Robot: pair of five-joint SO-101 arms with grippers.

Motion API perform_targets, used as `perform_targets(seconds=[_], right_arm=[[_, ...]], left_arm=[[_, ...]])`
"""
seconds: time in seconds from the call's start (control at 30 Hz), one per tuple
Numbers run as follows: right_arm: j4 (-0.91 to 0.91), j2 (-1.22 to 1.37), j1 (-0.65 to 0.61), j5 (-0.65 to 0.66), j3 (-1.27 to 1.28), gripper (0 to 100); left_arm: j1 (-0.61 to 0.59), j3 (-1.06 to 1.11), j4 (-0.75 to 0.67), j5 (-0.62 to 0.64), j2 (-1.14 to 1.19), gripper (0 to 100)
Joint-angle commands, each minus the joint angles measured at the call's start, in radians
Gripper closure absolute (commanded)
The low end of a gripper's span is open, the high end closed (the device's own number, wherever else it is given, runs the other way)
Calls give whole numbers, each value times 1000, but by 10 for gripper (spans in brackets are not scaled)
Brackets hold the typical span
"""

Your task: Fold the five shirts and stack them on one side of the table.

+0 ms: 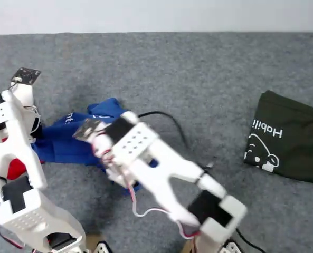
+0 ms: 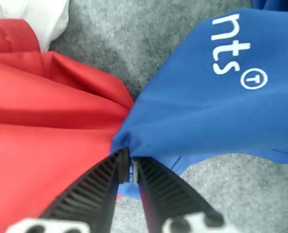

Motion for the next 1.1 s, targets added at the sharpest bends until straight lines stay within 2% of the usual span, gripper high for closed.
perform_targets(seconds=[0.0,0.2,0.63,1.07], right_arm=[[39,74,-71,-54,-127,809],[39,166,-124,-115,-186,809],[7,421,-124,-106,-189,809],[24,441,-117,-106,-324,809]], left_arm=[[-18,-5,-17,-5,-8,995],[-66,-4,-46,-5,-6,995],[-94,-4,-46,-5,-8,995],[-94,-4,-44,-5,-14,995]])
